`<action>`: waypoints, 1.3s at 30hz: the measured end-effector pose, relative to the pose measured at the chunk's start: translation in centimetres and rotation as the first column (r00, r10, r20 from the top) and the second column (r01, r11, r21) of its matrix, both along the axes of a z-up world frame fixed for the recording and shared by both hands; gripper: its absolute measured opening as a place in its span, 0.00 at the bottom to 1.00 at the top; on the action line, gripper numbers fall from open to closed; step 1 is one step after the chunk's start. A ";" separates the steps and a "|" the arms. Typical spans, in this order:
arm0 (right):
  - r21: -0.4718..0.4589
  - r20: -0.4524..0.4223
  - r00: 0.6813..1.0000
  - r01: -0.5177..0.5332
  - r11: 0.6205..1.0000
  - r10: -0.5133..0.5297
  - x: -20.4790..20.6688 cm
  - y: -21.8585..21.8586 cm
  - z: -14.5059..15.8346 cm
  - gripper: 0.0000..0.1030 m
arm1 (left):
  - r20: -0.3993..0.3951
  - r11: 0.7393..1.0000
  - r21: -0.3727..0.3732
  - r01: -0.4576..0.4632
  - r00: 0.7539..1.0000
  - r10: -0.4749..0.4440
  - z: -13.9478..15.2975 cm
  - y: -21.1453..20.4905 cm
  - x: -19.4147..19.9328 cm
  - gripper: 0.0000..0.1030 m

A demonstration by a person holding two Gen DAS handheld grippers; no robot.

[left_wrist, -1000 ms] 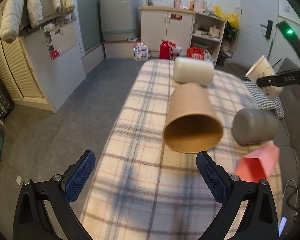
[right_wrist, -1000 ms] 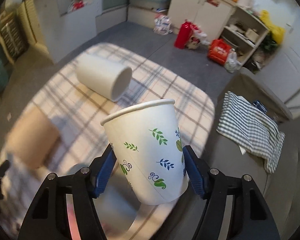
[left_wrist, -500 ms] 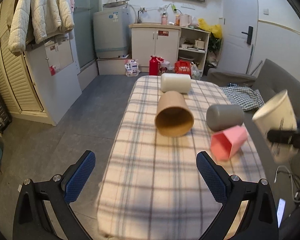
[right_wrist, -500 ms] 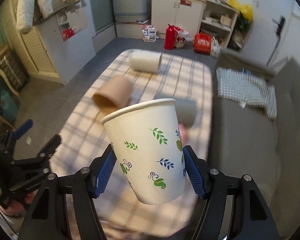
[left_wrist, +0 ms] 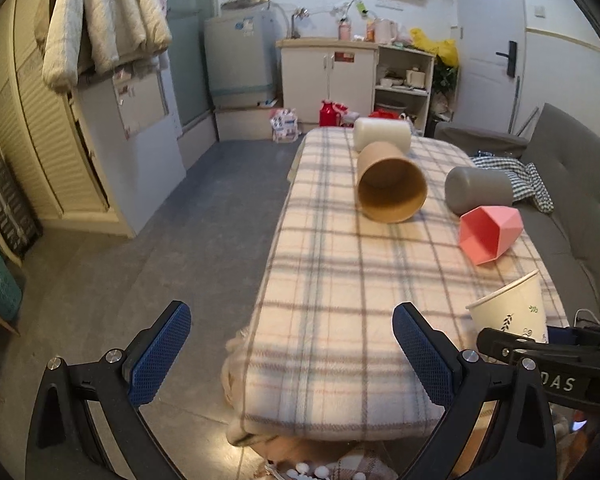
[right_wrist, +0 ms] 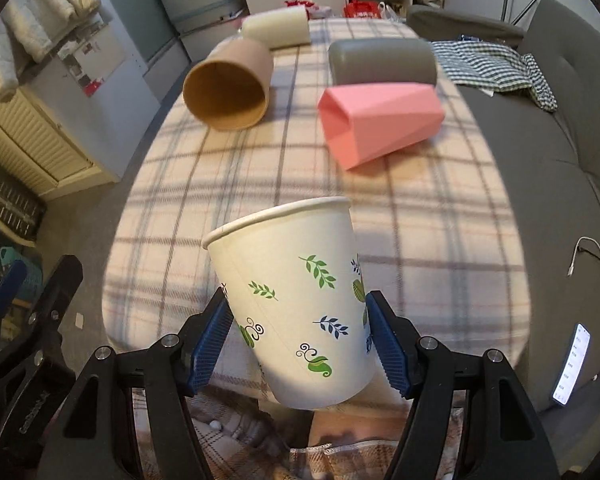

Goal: Flip cup upside down
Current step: 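Lift the white cup with the right gripper and carry it over the table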

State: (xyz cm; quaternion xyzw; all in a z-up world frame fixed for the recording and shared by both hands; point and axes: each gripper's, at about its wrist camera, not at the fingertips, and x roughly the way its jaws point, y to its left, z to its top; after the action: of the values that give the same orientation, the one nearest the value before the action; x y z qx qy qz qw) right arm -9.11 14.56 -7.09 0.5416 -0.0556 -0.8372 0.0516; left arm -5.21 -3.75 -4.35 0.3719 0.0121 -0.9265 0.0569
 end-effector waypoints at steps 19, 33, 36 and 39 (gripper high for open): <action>-0.008 -0.026 0.999 -0.024 1.000 0.024 -1.2 -0.4 -2.0 0.71 | 0.063 1.000 0.015 -0.003 0.998 0.002 -1.5 0.5 -0.4 1.00; -0.054 -0.296 0.954 0.038 0.998 -0.052 2.8 4.6 4.5 0.89 | 0.028 0.998 0.045 0.039 0.999 -0.041 0.7 4.6 1.5 1.00; -0.017 -0.335 0.938 0.088 0.996 -0.088 3.9 7.0 5.0 0.90 | 0.031 0.996 0.052 0.077 0.996 -0.079 0.7 6.6 1.7 1.00; -0.014 -0.336 0.933 0.130 0.991 -0.128 4.3 9.2 4.8 0.92 | 0.033 0.993 0.071 0.097 0.994 -0.099 0.8 8.1 1.7 1.00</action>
State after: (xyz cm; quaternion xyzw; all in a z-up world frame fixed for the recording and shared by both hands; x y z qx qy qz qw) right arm -4.81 23.76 -2.26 0.3860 -0.0779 -0.9192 0.0031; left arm -3.51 4.32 -3.51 0.3907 0.0247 -0.9202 -0.0013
